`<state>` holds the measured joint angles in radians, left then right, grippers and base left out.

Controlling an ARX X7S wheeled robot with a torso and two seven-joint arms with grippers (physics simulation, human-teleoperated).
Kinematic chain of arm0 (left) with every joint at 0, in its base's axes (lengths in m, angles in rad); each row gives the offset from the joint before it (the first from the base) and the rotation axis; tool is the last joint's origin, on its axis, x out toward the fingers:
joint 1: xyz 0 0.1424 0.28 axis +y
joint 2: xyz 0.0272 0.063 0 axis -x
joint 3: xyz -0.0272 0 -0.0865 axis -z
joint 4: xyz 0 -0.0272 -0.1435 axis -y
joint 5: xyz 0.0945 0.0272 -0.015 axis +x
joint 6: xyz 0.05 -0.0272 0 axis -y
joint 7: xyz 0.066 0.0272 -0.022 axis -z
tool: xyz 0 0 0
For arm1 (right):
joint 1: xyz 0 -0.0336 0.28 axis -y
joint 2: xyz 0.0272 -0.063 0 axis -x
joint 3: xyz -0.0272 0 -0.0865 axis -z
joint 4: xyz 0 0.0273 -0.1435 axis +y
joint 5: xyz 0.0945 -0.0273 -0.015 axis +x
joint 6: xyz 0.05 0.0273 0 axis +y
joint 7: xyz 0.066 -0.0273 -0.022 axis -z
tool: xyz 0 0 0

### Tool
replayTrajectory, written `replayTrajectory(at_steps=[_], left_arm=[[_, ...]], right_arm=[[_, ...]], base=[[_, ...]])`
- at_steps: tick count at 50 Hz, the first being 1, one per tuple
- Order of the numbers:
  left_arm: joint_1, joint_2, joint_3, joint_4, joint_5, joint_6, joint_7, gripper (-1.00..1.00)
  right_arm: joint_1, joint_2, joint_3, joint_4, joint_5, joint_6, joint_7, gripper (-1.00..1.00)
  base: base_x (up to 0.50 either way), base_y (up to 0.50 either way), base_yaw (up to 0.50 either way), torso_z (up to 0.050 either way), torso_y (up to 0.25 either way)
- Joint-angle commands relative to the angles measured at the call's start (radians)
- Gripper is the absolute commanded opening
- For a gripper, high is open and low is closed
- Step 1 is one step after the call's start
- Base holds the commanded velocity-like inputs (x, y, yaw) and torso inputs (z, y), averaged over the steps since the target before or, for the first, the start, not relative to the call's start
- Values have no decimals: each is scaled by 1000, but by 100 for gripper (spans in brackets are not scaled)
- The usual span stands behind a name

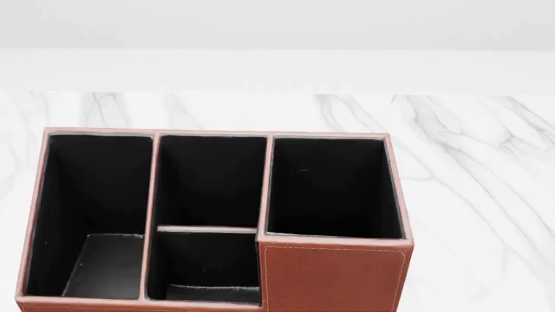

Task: Pick up the yellow and white mug and place it to the right of the caddy.

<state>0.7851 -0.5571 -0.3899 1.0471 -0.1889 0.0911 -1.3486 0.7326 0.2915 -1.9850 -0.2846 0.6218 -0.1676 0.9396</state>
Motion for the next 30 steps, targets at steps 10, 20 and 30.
replayTrajectory(at_steps=[10, 20, 30], left_arm=[[0, -45, 20, 0, -3, -10, -42, 100], [0, -45, 21, 0, -1, -10, -41, 100], [0, -50, 19, 0, -7, -10, -45, 100]], right_arm=[[41, 38, 10, -167, -84, 47, 62, -100], [50, 41, -1, -233, -124, 76, 78, -100], [75, 69, 17, -305, -146, 83, 99, -100]], base=[[0, 0, 0, 0, 0], [0, 0, 0, 0, 0], [0, 0, 0, 0, 0]])
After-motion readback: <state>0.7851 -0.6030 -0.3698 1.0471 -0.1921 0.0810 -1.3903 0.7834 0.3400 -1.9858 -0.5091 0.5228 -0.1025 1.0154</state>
